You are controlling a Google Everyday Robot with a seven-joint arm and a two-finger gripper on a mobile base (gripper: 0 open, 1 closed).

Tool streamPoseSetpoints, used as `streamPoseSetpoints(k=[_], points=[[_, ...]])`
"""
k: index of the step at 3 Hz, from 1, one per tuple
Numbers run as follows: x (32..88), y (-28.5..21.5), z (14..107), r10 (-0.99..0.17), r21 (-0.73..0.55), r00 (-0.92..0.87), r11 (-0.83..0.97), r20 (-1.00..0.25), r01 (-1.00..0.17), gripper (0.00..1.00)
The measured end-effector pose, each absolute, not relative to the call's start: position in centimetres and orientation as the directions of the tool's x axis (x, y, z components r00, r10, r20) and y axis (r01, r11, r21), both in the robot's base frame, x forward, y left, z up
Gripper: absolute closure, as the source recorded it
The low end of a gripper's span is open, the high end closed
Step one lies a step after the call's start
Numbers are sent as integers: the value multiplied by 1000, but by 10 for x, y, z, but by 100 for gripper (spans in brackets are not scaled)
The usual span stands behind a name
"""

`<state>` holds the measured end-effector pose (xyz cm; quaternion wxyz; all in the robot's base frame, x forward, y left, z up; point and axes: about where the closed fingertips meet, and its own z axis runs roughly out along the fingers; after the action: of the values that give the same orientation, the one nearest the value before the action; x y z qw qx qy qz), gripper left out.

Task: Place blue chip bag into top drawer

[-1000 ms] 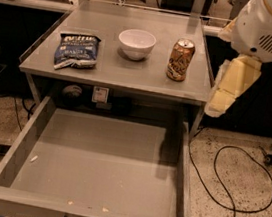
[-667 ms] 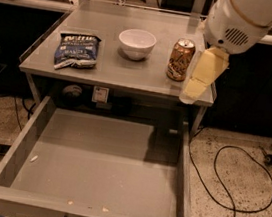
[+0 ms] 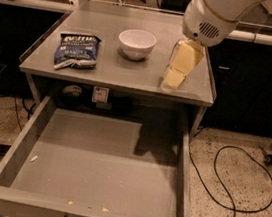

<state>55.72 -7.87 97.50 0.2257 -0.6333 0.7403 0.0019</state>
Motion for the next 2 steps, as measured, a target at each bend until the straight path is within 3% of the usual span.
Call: streamPoseSetpoints(k=[2], points=[[595, -54, 972, -912, -333, -127, 269, -390, -904, 0]])
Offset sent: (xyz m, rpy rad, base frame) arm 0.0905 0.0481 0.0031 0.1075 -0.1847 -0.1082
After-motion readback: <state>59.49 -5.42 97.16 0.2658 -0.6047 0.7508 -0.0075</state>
